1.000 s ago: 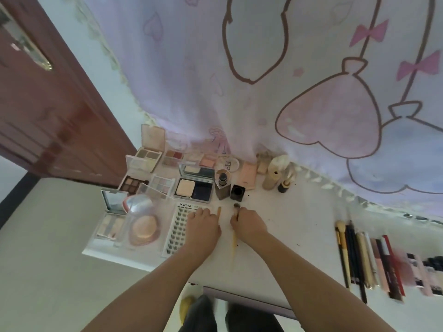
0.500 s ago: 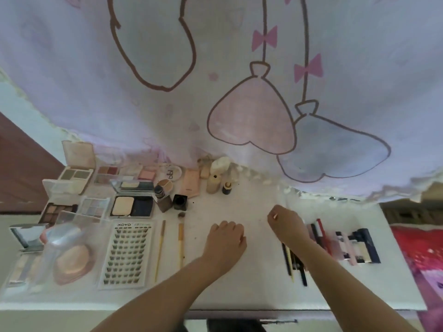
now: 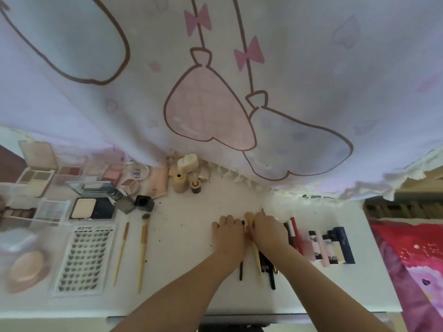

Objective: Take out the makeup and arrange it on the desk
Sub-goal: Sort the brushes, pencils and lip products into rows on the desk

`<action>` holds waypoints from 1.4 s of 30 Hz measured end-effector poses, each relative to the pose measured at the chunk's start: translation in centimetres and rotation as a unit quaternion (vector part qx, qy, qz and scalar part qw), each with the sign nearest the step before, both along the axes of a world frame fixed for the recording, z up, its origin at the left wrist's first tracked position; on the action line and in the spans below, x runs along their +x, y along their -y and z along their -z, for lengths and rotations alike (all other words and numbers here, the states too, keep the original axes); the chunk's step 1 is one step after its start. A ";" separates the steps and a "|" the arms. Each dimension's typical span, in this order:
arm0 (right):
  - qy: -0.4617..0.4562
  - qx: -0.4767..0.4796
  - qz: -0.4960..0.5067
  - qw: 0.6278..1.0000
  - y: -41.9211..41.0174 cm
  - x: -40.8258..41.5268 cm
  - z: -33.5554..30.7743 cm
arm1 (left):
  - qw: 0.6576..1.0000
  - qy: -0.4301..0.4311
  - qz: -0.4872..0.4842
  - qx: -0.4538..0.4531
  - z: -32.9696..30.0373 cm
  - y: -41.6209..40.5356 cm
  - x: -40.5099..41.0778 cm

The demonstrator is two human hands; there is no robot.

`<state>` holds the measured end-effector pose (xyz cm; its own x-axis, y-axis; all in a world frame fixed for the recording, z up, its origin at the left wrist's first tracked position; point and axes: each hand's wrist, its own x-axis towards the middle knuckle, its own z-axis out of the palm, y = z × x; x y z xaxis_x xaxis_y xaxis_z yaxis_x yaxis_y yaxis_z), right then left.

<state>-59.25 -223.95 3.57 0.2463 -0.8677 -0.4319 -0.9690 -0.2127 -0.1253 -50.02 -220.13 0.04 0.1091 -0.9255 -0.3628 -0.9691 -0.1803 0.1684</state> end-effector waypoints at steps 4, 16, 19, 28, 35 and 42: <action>0.017 0.003 -0.027 0.999 -0.6 0.8 -0.5 | 1.000 0.011 -0.011 0.000 -0.7 -0.9 2.0; 0.104 0.095 -0.034 0.989 -3.4 13.4 0.4 | 0.989 0.072 -0.124 -0.021 -0.9 -7.6 16.2; 0.091 0.093 -0.034 0.991 -5.0 16.3 1.3 | 0.990 0.075 -0.115 -0.030 -0.3 -8.4 18.2; 0.078 0.051 -0.036 0.995 -6.7 18.3 1.3 | 0.992 0.071 -0.079 -0.061 -0.9 -9.5 20.0; 0.086 0.018 0.072 0.994 -3.8 8.7 -1.0 | 0.993 -0.012 0.021 -0.115 -2.2 -7.6 13.6; 0.060 0.043 0.127 0.989 0.3 -2.2 -0.8 | 0.990 -0.103 0.078 -0.049 -1.7 -3.8 -0.1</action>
